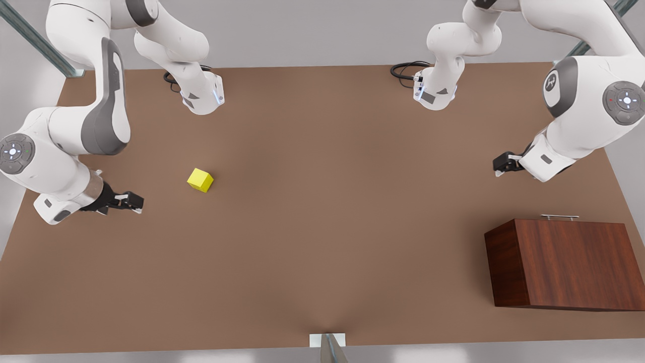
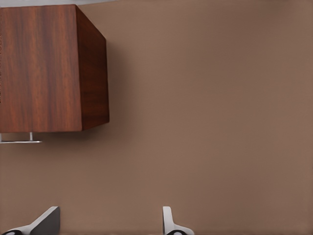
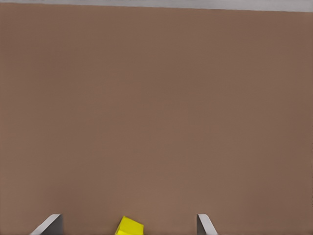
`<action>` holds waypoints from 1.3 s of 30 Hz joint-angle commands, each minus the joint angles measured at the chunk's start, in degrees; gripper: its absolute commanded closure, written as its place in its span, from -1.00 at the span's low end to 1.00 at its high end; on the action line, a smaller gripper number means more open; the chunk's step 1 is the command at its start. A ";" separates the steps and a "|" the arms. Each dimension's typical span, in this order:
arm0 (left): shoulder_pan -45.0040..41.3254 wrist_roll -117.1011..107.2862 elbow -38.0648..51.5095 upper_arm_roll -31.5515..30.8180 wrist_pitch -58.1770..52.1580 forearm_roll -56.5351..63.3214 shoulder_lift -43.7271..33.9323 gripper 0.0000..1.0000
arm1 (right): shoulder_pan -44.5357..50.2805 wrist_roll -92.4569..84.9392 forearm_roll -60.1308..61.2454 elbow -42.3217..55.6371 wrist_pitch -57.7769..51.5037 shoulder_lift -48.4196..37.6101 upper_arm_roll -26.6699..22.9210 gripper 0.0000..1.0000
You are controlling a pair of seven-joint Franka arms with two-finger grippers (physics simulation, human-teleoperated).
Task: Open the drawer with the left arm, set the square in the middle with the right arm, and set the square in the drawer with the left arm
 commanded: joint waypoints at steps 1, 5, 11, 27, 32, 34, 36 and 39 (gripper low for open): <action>0.01 -0.04 -0.08 0.00 -0.27 -0.17 0.00 -1.00 | 0.05 -0.01 0.00 -0.04 0.03 0.00 0.00 -1.00; 0.10 -22.70 -14.74 9.13 8.41 -0.35 -5.45 -1.00 | 0.05 -0.01 0.00 0.05 0.21 0.08 0.00 -1.00; 0.10 -41.87 -36.90 20.39 37.34 0.27 -10.99 -1.00 | 0.49 0.17 0.79 -2.58 4.51 2.10 0.00 -1.00; 4.67 -57.26 -49.47 20.74 72.15 -2.02 -2.55 -1.00 | -1.53 12.82 2.37 -39.94 28.42 -5.81 -0.09 -1.00; 5.37 -57.26 -49.38 20.74 72.24 -2.02 -1.94 -1.00 | -1.27 25.30 7.30 -46.27 28.51 -7.03 3.25 -1.00; 5.37 -57.34 -49.38 20.74 72.32 -2.63 -1.85 -1.00 | 1.89 31.72 7.30 -47.59 29.30 -7.91 5.10 -1.00; 5.81 -57.34 -49.38 20.74 72.24 -5.27 -1.67 -1.00 | 2.16 33.30 7.30 -49.25 31.31 -7.83 5.10 -1.00; 8.01 -57.43 -48.51 20.74 72.24 -7.38 0.52 -1.00 | -2.58 27.08 7.12 -51.45 32.46 -7.83 4.66 -1.00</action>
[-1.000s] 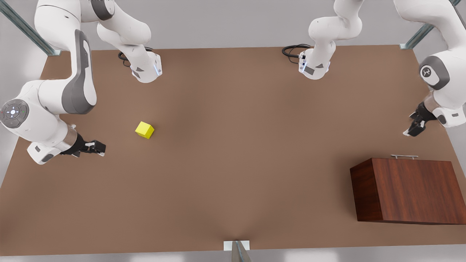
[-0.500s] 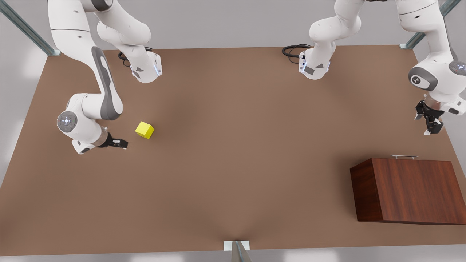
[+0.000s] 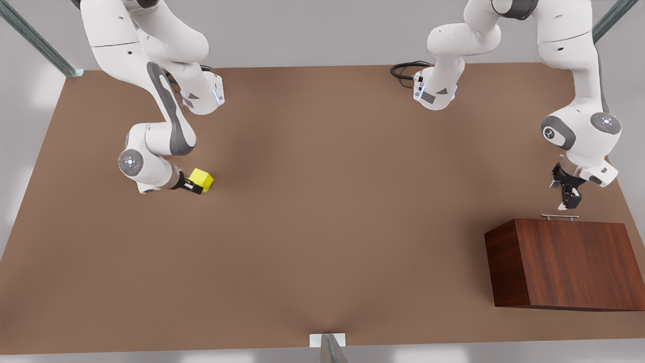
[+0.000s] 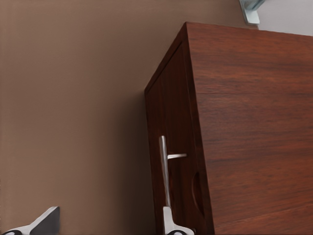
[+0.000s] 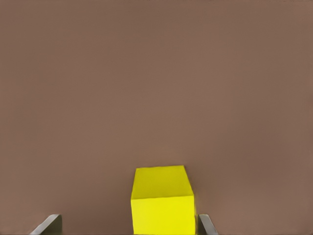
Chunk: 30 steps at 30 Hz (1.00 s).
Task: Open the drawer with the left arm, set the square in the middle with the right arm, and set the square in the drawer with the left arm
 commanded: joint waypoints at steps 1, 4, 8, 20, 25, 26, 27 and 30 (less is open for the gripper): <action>0.35 0.00 0.49 0.00 0.01 -1.73 0.35 -1.00 | 0.59 -0.13 -0.13 -0.37 0.55 0.15 0.01 -1.00; 1.66 -0.18 2.25 -0.35 0.01 -2.08 2.10 -1.00 | 1.47 -0.04 -0.13 -3.10 4.24 0.15 0.01 -1.00; 2.55 0.00 3.66 -0.79 0.62 -2.17 3.86 -1.00 | 1.56 0.05 -0.13 -4.77 5.38 0.24 0.10 -1.00; 2.55 0.00 5.24 -0.87 5.72 -2.61 7.56 -1.00 | 3.14 1.10 -0.13 -8.64 11.71 2.17 0.45 -1.00; 2.63 0.00 3.57 -1.05 5.98 -2.69 7.47 -1.00 | 2.70 0.93 -0.48 -8.64 12.24 2.43 0.27 -0.97; 2.63 0.00 3.48 -1.05 5.90 -2.69 7.47 -1.00 | 2.70 0.92 -0.48 -8.72 12.24 2.43 0.27 -0.97; 2.63 0.09 3.22 -1.05 5.90 -2.69 7.47 -1.00 | 2.79 0.92 -0.48 -8.72 12.15 2.43 0.27 -0.97; 2.55 0.00 3.22 -1.05 5.90 -2.69 7.47 -1.00 | 2.62 1.45 -0.39 -8.37 12.24 3.66 0.27 -0.94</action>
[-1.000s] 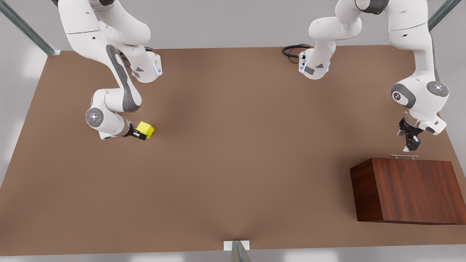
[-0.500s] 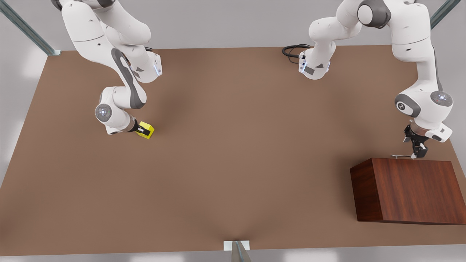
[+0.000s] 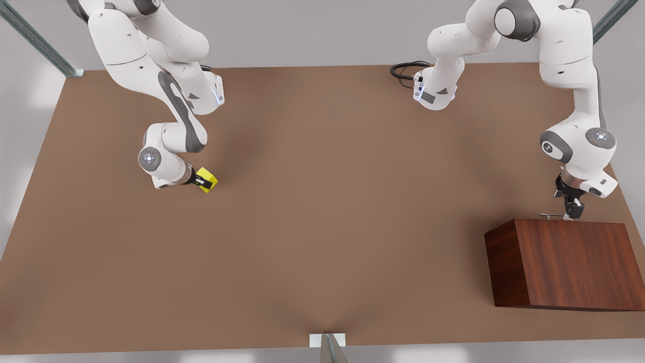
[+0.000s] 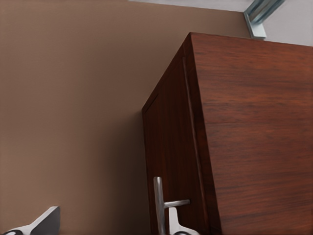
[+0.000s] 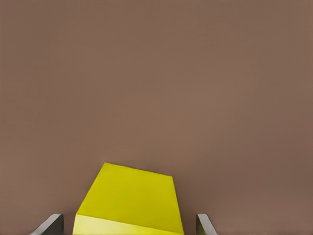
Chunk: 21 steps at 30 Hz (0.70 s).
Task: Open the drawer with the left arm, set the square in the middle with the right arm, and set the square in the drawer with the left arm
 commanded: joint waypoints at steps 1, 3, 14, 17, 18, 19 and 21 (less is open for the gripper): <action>0.18 0.21 -0.01 -0.02 -0.05 -3.52 -0.15 -1.00 | 0.28 1.42 -0.01 0.00 -0.04 0.02 -0.01 -0.94; 0.09 0.12 -0.36 -0.02 -0.49 -3.52 -0.59 -1.00 | -0.25 2.66 -0.01 0.00 -0.12 0.46 -0.01 -0.95; 0.09 0.21 -3.62 -0.02 -3.31 -3.43 -4.28 -1.00 | 0.72 6.53 -0.09 0.27 -0.12 2.48 0.34 -0.67; 0.09 0.30 -3.88 0.07 -3.83 -3.43 -4.72 -1.00 | 0.72 6.61 -0.09 0.18 -0.21 2.39 0.43 -0.66; 0.09 0.30 -4.14 0.07 -4.01 -3.43 -4.98 -1.00 | 0.72 6.61 -0.01 0.18 -0.21 2.39 0.43 -0.66; 0.09 0.30 -4.23 0.07 -4.89 -3.43 -5.42 -1.00 | 0.80 6.97 -0.01 0.18 -0.21 2.39 0.52 -0.66; 0.09 0.30 -4.58 0.07 -5.50 -3.43 -5.60 -1.00 | 2.21 7.40 -0.01 0.27 -0.12 2.48 0.43 -0.66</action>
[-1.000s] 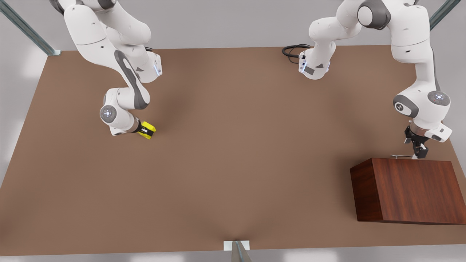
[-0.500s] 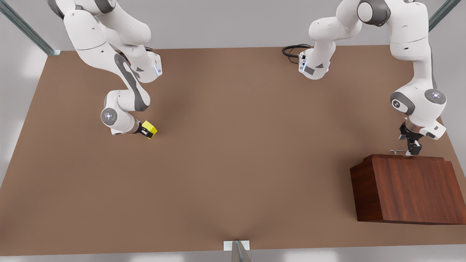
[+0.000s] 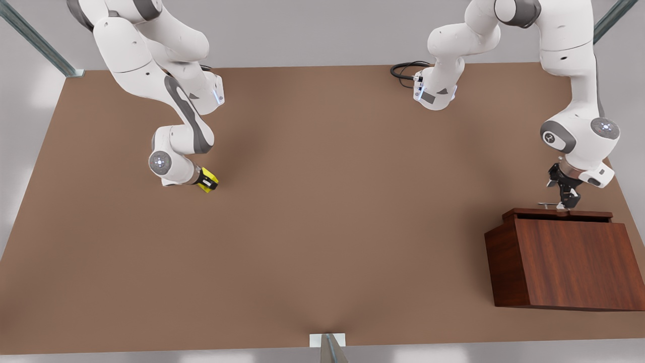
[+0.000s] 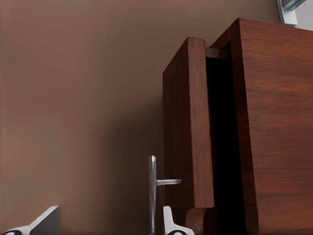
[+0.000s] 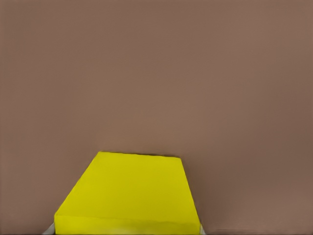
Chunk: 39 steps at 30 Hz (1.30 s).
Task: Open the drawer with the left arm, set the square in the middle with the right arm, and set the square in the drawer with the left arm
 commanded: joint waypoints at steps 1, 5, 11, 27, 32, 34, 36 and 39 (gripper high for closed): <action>0.01 0.00 -0.21 0.01 -0.01 0.00 0.00 -1.00 | 0.01 0.00 0.00 0.00 0.04 0.01 0.00 -0.66; 0.01 0.09 -0.66 0.01 -0.10 0.00 -0.35 -1.00 | -0.08 -0.09 -0.09 0.70 -0.05 0.01 -0.09 -0.27; 0.01 0.61 -1.36 0.18 -3.00 0.17 -2.46 -1.00 | -0.16 -0.79 -0.09 2.28 -0.66 -0.08 -0.17 -0.25; 0.01 0.70 -2.50 0.80 -8.09 0.70 -4.66 -1.00 | 25.31 42.87 0.09 63.35 -27.82 22.32 0.00 -0.26; 0.01 0.79 -2.59 1.06 -9.06 0.88 -4.92 -1.00 | 40.17 64.24 -0.88 93.24 -30.46 41.22 -1.23 -0.27; 0.09 0.79 -2.59 1.06 -9.06 0.96 -4.92 -1.00 | 47.11 71.45 -1.41 97.12 -29.58 45.00 -6.14 -0.28; 0.09 0.79 -2.59 1.06 -9.06 0.96 -4.92 -1.00 | 49.66 78.83 -1.84 97.12 -28.96 45.18 -7.03 -0.29; 0.53 0.70 -2.59 1.94 -9.15 2.98 -5.01 -1.00 | 52.66 84.99 -2.90 95.71 -27.47 46.67 -7.21 -0.33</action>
